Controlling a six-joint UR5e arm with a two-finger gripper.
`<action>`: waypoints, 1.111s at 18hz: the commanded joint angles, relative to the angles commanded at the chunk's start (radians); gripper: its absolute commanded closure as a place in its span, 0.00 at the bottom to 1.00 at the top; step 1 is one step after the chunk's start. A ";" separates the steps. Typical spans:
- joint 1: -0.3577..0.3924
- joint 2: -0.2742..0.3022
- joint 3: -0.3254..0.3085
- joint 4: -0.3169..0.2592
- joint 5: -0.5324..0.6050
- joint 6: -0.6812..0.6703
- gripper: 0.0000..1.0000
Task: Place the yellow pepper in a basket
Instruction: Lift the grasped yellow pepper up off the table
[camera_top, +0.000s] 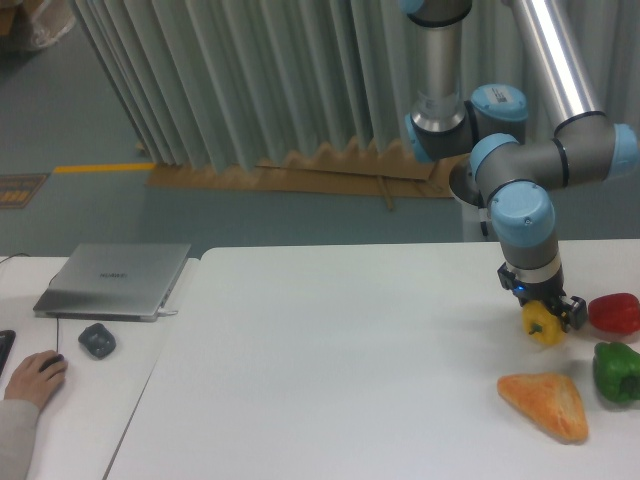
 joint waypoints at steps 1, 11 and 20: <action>0.000 0.000 0.000 0.000 0.000 0.000 0.56; -0.005 0.063 0.050 -0.017 -0.009 0.015 0.62; 0.090 0.095 0.161 -0.084 -0.087 0.411 0.62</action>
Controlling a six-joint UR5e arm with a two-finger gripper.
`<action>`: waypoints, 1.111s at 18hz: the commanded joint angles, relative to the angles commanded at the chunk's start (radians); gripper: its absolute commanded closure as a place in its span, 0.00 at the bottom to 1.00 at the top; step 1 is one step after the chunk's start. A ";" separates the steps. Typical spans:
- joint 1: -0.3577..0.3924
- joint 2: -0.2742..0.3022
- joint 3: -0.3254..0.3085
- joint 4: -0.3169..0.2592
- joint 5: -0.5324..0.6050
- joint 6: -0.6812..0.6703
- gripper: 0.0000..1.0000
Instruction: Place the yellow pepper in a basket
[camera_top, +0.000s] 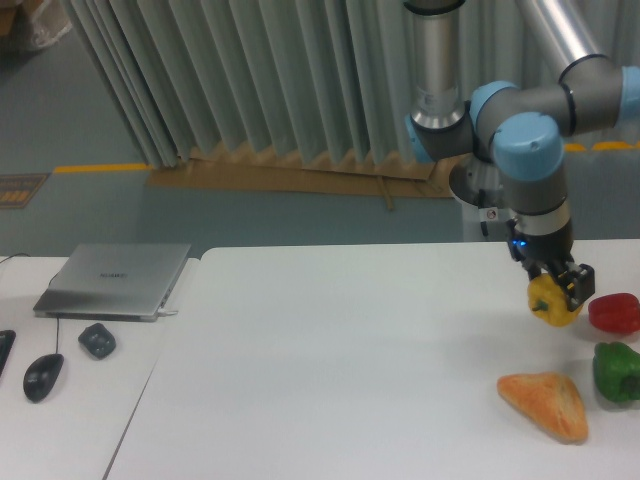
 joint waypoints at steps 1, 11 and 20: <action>0.032 -0.001 0.003 0.000 -0.023 0.043 0.63; 0.224 -0.015 0.032 0.009 -0.037 0.382 0.63; 0.333 -0.093 0.084 0.102 -0.035 0.473 0.63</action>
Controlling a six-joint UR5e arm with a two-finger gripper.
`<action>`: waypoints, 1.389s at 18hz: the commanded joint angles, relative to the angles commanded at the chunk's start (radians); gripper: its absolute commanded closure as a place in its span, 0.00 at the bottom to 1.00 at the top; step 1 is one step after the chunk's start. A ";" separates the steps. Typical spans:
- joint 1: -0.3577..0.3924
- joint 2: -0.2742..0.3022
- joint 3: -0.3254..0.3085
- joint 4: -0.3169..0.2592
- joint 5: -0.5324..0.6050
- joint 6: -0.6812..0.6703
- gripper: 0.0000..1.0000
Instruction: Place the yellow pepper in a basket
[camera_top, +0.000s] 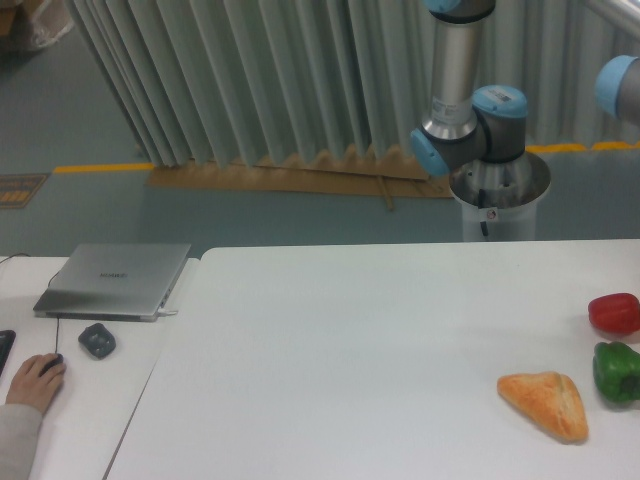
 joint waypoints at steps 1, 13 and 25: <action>0.005 -0.014 0.002 0.014 0.000 0.002 0.63; 0.071 -0.135 0.020 0.123 0.006 -0.003 0.58; 0.078 -0.118 0.011 0.140 -0.009 -0.006 0.00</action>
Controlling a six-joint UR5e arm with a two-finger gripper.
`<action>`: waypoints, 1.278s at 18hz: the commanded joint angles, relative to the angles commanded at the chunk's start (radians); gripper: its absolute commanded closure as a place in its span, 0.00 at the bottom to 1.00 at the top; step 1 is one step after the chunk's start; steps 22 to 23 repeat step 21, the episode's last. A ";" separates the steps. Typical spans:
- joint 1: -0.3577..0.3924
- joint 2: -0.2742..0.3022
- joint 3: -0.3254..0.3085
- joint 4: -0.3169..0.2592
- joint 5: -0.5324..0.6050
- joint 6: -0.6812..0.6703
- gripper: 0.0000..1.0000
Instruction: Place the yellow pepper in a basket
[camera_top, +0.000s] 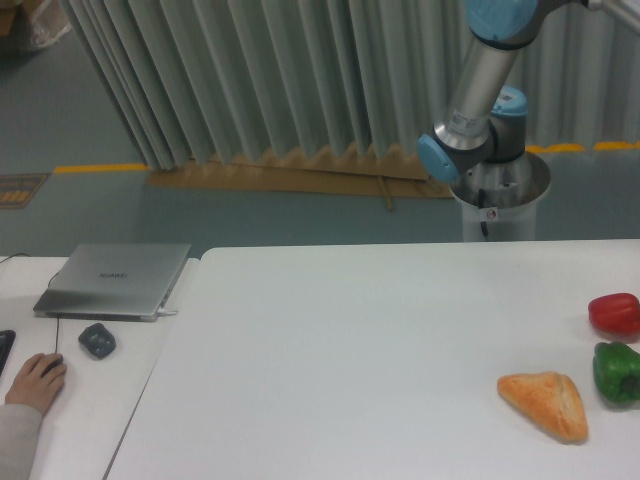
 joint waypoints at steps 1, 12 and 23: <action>-0.006 0.018 -0.002 -0.005 -0.037 0.002 0.00; -0.204 0.153 -0.075 -0.125 -0.097 -0.155 0.00; -0.339 0.233 -0.144 -0.227 -0.138 -0.299 0.00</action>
